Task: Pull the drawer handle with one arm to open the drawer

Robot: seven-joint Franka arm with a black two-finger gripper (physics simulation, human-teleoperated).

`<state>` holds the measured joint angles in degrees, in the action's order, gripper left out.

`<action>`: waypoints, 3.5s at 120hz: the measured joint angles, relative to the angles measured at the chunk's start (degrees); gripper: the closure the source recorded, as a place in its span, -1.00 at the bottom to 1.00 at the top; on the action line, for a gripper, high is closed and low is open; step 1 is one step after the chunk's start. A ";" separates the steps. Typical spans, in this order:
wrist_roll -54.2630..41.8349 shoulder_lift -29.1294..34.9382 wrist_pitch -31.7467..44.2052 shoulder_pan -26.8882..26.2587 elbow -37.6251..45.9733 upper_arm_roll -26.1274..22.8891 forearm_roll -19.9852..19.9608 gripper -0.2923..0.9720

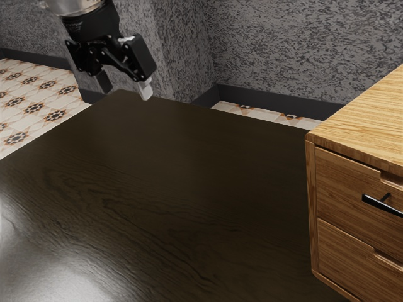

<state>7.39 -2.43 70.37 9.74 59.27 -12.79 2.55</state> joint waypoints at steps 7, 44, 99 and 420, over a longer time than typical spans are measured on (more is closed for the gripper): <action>-0.54 -0.10 0.05 -0.59 0.05 0.10 0.04 -0.54; -12.55 -5.22 0.86 2.24 2.39 -0.77 0.06 -0.54; -55.57 1.70 28.58 -2.45 17.83 -20.22 0.69 -0.54; -48.86 -4.99 44.86 -37.56 22.42 -0.44 10.08 0.06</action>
<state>-41.46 -7.42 115.22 -27.82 81.69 -13.23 12.64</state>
